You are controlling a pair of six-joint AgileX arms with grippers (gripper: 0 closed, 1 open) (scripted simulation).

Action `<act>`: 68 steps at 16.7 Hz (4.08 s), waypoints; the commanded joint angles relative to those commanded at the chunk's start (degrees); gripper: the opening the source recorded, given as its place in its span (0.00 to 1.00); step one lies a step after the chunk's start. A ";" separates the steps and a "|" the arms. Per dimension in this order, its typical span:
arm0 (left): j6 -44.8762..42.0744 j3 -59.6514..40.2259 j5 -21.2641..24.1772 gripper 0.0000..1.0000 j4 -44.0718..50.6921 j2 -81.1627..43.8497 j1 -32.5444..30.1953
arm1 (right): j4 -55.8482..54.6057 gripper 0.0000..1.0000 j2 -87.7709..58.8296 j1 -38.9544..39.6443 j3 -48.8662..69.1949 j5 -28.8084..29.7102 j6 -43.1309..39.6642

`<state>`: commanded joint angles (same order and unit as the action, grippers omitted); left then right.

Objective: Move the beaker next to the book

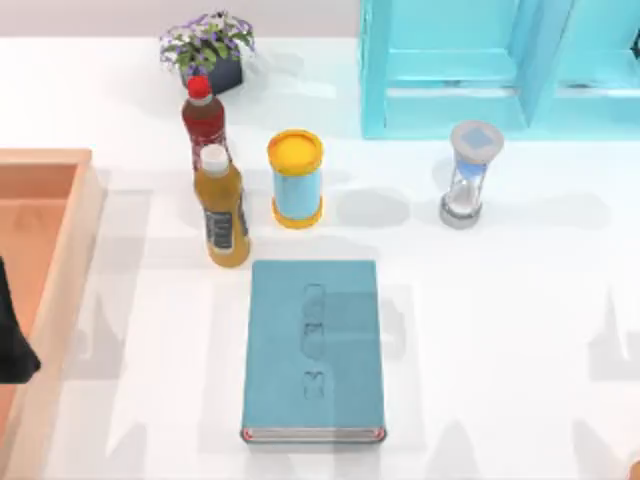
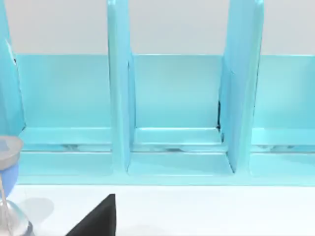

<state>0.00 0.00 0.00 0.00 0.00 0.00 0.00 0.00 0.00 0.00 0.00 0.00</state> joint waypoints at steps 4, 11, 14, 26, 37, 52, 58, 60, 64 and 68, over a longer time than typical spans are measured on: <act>0.00 0.00 0.00 1.00 0.00 0.00 0.00 | 1.12 1.00 -1.60 -0.34 1.41 0.00 -1.60; 0.00 0.00 0.00 1.00 0.00 0.00 0.00 | 15.33 1.00 -22.37 -4.62 19.27 -0.08 -22.60; 0.00 0.00 0.00 1.00 0.00 0.00 0.00 | 24.66 1.00 -36.31 -7.43 30.96 -0.09 -36.86; 0.00 0.00 0.00 1.00 0.00 0.00 0.00 | 63.17 1.00 -94.40 -19.11 79.24 0.02 -96.68; 0.00 0.00 0.00 1.00 0.00 0.00 0.00 | 72.61 1.00 -108.37 -21.74 91.13 0.03 -111.11; 0.00 0.00 0.00 1.00 0.00 0.00 0.00 | 51.38 1.00 -113.91 -21.87 75.30 0.08 -110.93; 0.00 0.00 0.00 1.00 0.00 0.00 0.00 | 51.38 0.62 -113.91 -21.87 75.30 0.08 -110.93; 0.00 0.00 0.00 1.00 0.00 0.00 0.00 | 51.38 0.47 -113.91 -21.87 75.30 0.08 -110.93; 0.00 0.00 0.00 1.00 0.00 0.00 0.00 | 51.38 0.17 -113.91 -21.87 75.30 0.08 -110.93; 0.00 0.00 0.00 1.00 0.00 0.00 0.00 | 51.38 0.00 -113.91 -21.87 75.30 0.08 -110.93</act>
<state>0.00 0.00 0.00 0.00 0.00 0.00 51.38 -113.91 -21.87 75.30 0.08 -110.93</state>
